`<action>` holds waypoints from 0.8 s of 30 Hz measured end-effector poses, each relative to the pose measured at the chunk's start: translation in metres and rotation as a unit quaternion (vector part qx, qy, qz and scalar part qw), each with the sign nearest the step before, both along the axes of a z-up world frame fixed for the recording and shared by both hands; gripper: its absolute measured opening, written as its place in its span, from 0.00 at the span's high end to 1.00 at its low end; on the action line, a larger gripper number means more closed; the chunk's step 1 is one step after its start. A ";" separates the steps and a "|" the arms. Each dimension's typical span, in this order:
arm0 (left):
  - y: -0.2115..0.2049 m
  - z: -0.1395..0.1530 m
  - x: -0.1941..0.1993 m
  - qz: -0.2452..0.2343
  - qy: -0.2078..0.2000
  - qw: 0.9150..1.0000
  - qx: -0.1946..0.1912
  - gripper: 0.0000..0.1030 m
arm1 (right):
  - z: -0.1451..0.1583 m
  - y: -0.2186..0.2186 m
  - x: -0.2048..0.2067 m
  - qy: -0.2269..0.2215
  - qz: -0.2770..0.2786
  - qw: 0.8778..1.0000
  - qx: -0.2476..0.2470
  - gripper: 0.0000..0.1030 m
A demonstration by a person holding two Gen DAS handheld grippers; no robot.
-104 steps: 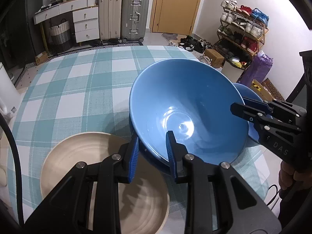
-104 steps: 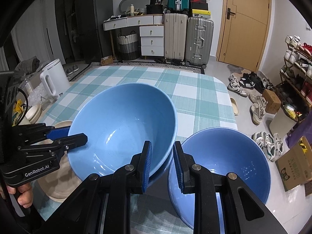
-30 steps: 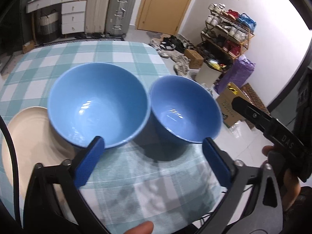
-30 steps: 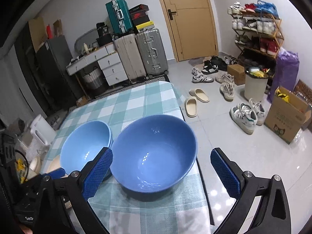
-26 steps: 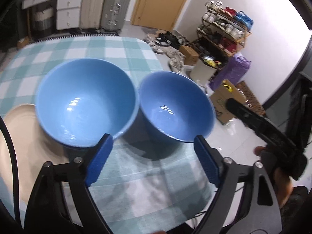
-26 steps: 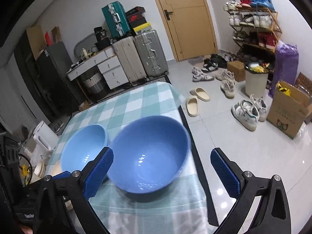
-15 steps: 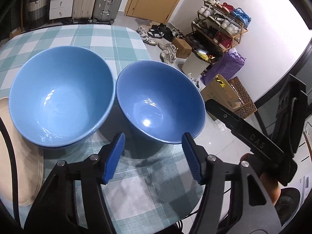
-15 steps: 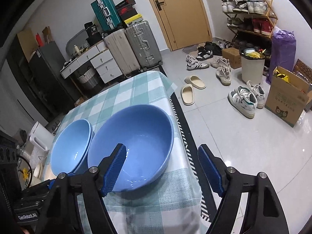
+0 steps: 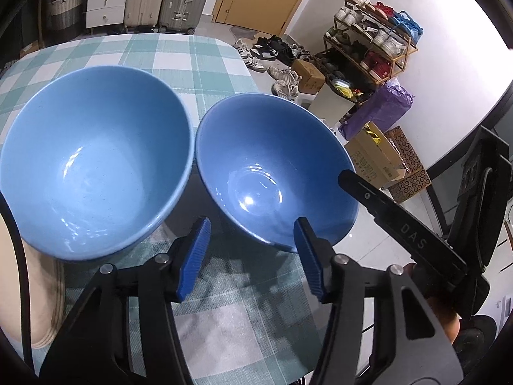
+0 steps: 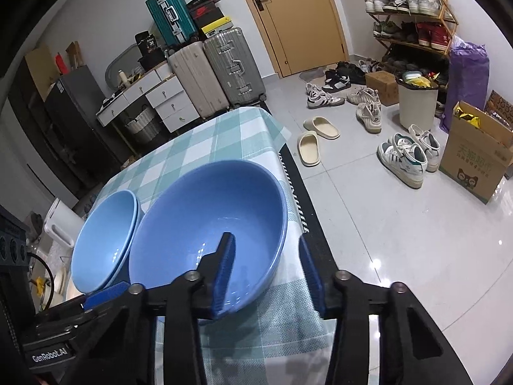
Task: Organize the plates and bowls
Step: 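Close the right gripper on a blue bowl rim while the left gripper grips it too, then lift the gripped blue bowl with both grippers and carry it over the other bowl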
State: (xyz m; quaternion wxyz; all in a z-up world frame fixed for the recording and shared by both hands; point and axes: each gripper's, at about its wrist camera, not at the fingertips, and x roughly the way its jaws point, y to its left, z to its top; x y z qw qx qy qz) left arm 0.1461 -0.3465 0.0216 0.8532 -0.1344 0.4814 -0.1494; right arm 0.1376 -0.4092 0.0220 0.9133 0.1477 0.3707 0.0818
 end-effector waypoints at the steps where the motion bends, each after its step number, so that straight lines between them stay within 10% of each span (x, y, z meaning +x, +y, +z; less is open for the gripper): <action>1: -0.001 -0.001 0.002 -0.002 0.000 1.000 0.000 0.56 | -0.001 0.000 0.001 -0.001 -0.001 1.000 0.000 0.60; 5: -0.002 -0.004 0.006 -0.008 -0.002 1.000 0.000 0.65 | -0.005 0.003 0.004 0.002 0.001 1.000 0.000 0.75; 24: -0.004 0.009 -0.005 -0.017 -0.030 0.999 0.023 0.71 | -0.006 0.007 0.003 -0.003 -0.002 1.000 -0.021 0.81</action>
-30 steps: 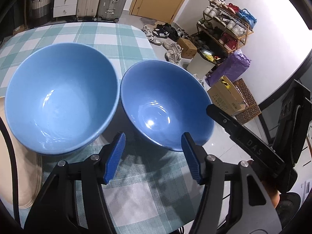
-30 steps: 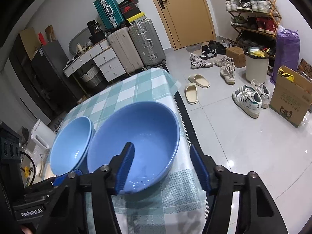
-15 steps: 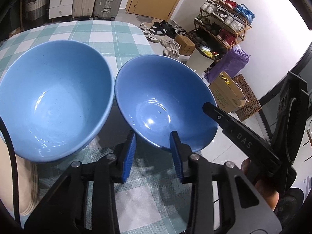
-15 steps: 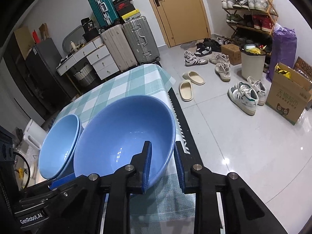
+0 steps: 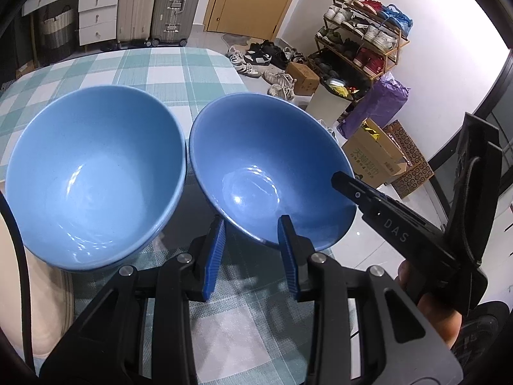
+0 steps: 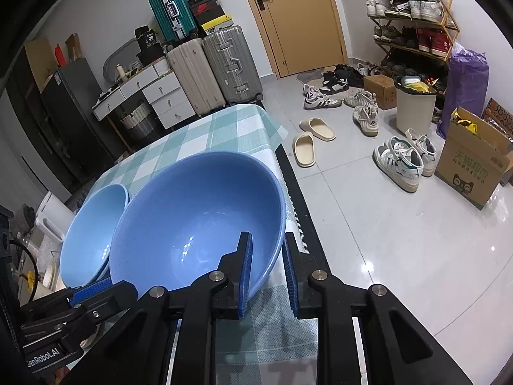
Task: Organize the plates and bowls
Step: 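Lift the gripped blue bowl with both grippers and carry it over the other bowl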
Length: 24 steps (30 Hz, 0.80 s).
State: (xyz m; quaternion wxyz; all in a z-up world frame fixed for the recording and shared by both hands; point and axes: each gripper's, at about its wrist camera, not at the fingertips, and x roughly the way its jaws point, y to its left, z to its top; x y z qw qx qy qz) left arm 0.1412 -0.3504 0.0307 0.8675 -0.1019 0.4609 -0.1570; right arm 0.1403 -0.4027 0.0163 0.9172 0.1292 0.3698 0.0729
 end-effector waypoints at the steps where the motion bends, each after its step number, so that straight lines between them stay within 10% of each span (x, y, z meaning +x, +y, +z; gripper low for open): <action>1: 0.000 0.001 -0.001 -0.001 -0.002 1.000 0.001 0.71 | 0.001 0.000 -0.001 -0.002 0.000 1.000 0.001 0.81; 24: 0.002 0.043 -0.043 -0.003 -0.046 0.999 -0.007 0.71 | 0.040 0.004 -0.034 -0.045 0.006 0.999 -0.027 0.81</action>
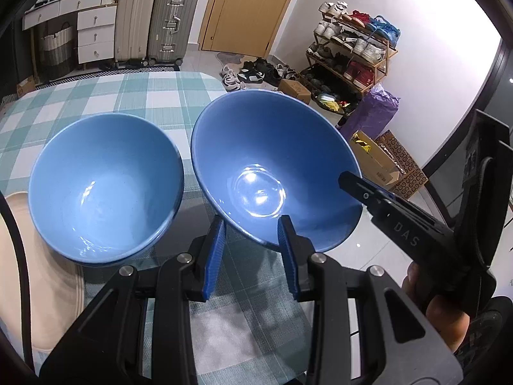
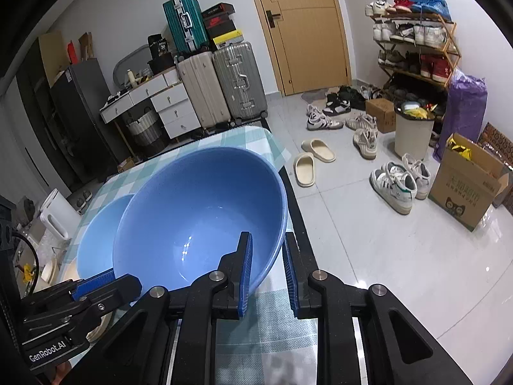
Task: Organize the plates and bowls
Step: 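Lift the gripped blue bowl with both grippers and carry it over the other bowl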
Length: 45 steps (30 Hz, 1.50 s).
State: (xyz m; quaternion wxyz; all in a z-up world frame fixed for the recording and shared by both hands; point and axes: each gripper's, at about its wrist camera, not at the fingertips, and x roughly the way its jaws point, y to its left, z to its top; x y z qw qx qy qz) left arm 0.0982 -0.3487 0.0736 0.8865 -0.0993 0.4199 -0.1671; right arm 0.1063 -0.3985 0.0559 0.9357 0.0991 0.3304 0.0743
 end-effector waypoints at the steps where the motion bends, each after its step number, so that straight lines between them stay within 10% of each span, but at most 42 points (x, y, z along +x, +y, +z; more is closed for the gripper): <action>1: 0.001 0.002 -0.002 -0.001 -0.001 1.000 0.000 0.71 | 0.003 0.000 -0.002 -0.004 0.000 1.000 0.002 0.81; 45: 0.105 0.079 -0.079 0.062 -0.065 0.996 -0.001 0.71 | 0.046 0.107 -0.030 -0.087 0.051 0.995 -0.022 0.80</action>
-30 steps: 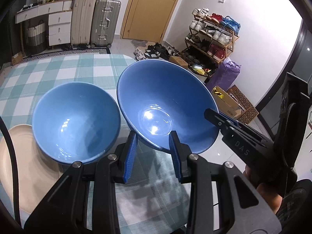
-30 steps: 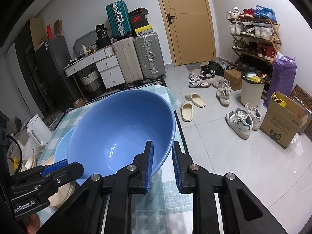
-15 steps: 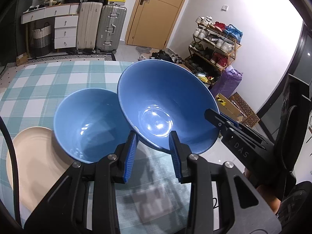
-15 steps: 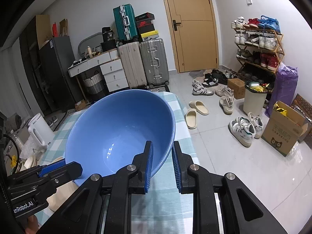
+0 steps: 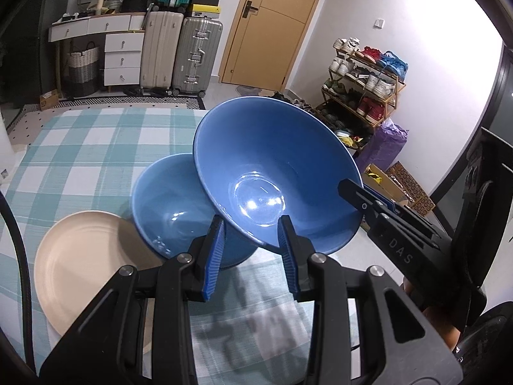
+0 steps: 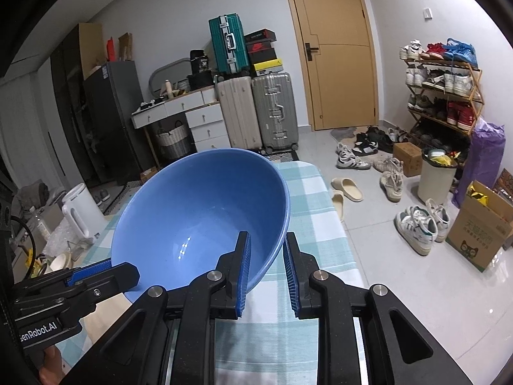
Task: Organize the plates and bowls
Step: 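Lift the gripped blue bowl with both grippers and carry it over the other bowl, then lower the bowl into the other blue bowl and open both grippers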
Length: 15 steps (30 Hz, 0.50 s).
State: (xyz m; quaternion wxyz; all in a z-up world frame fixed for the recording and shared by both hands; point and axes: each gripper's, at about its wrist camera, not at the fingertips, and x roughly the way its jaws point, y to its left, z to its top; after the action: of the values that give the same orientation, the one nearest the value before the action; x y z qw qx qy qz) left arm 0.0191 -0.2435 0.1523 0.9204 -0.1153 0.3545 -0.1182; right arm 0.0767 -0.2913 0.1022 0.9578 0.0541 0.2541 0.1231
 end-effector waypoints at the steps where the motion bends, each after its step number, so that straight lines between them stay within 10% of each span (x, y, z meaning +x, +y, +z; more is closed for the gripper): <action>1: 0.002 0.000 -0.001 0.002 0.000 1.000 0.001 0.71 | 0.000 0.003 0.000 -0.001 0.003 1.000 -0.001 0.80; 15: 0.024 -0.010 0.003 0.026 0.012 1.000 0.010 0.71 | -0.013 0.026 0.012 0.001 0.030 1.000 0.001 0.79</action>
State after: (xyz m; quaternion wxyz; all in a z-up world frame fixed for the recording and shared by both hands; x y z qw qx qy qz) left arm 0.0219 -0.2193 0.1423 0.9199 -0.1168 0.3634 -0.0897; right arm 0.0890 -0.2651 0.0890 0.9533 0.0472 0.2568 0.1517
